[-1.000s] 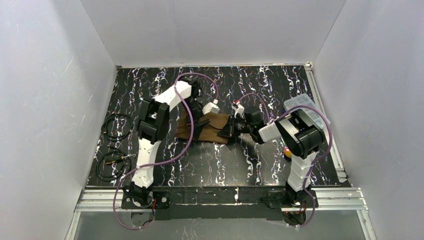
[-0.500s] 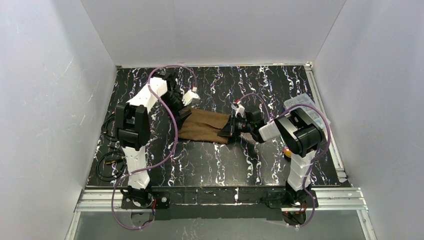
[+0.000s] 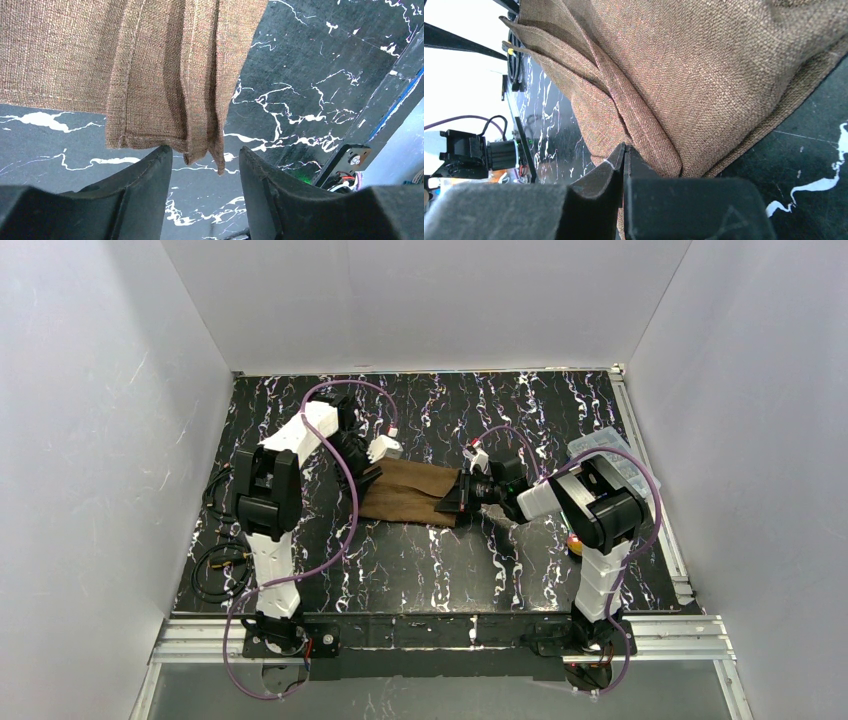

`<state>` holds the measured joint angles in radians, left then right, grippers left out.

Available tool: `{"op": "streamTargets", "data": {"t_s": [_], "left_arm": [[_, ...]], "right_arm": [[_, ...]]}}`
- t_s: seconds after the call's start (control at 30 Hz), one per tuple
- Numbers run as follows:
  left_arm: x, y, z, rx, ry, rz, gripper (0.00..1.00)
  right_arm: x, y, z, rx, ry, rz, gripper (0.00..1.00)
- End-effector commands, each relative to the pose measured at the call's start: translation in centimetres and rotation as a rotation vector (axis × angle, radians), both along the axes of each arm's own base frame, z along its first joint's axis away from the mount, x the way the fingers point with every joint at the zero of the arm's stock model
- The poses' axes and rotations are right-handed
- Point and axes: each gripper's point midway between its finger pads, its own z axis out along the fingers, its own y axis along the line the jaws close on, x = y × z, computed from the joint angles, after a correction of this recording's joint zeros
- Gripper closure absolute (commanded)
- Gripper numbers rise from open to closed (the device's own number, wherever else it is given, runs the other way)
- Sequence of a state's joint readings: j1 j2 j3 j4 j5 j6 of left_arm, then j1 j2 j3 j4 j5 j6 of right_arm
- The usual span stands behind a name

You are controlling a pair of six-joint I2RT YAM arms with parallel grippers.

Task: Fold the napkin into a case and place the utensils inside
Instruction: Fold the lower triangle-folded napkin at the center of the board.

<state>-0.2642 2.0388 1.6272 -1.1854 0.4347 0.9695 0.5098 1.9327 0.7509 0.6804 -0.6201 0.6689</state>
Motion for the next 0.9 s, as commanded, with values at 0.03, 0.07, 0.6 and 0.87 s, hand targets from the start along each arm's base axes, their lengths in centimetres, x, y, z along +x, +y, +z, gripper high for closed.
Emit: {"op": "streamTargets", "data": {"t_s": [0.03,0.07,0.6,0.87], "left_arm": [[-0.9,-0.4,0.3,-0.024,0.022,-0.016,0.53],[-0.9,-0.5,0.3,-0.022,0.020,-0.021,0.60],[-2.2,-0.6,1.3,0.024,0.042,-0.051,0.71],[-0.8,2.0,2.0,0.076,-0.065,0.027,0.02]], "right_arm": [[0.5,-0.6,-1.1,-0.055,0.010,-0.022,0.89],[0.5,-0.6,-0.9,-0.053,0.009,-0.021,0.88],[0.6,-0.2,0.6,-0.032,-0.011,0.004,0.82],[0.4,-0.3,0.5,-0.037,-0.011,0.006,0.82]]}}
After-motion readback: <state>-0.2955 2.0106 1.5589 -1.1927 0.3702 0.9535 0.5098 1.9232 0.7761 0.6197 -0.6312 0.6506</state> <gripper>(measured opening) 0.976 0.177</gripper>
